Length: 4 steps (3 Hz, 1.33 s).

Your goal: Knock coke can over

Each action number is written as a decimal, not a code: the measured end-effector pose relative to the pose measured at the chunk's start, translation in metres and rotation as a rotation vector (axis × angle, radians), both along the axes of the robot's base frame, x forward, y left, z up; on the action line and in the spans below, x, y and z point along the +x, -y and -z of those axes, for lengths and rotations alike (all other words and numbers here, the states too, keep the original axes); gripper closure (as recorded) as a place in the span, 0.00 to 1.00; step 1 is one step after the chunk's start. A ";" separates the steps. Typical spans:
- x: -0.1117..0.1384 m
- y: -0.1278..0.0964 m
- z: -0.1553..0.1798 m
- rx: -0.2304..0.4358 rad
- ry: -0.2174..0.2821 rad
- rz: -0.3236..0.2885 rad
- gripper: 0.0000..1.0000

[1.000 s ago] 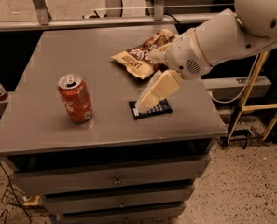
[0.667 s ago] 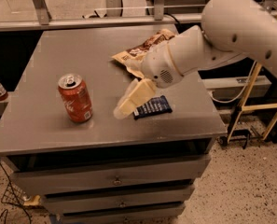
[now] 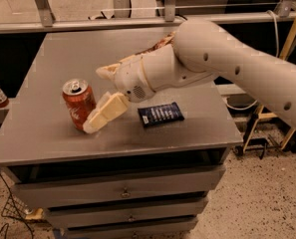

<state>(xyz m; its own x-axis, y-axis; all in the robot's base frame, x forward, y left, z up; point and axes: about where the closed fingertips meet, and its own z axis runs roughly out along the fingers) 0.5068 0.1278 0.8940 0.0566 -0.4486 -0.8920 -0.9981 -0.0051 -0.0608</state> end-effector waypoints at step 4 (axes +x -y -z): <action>-0.002 -0.056 0.013 0.148 -0.040 -0.086 0.63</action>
Offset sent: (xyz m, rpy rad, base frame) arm -0.0079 0.0668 -0.0066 0.1715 0.0343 0.0980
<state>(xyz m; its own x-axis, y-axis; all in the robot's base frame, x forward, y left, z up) 0.5047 0.1836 0.8812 0.0521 -0.3069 -0.9503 -0.9961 -0.0841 -0.0275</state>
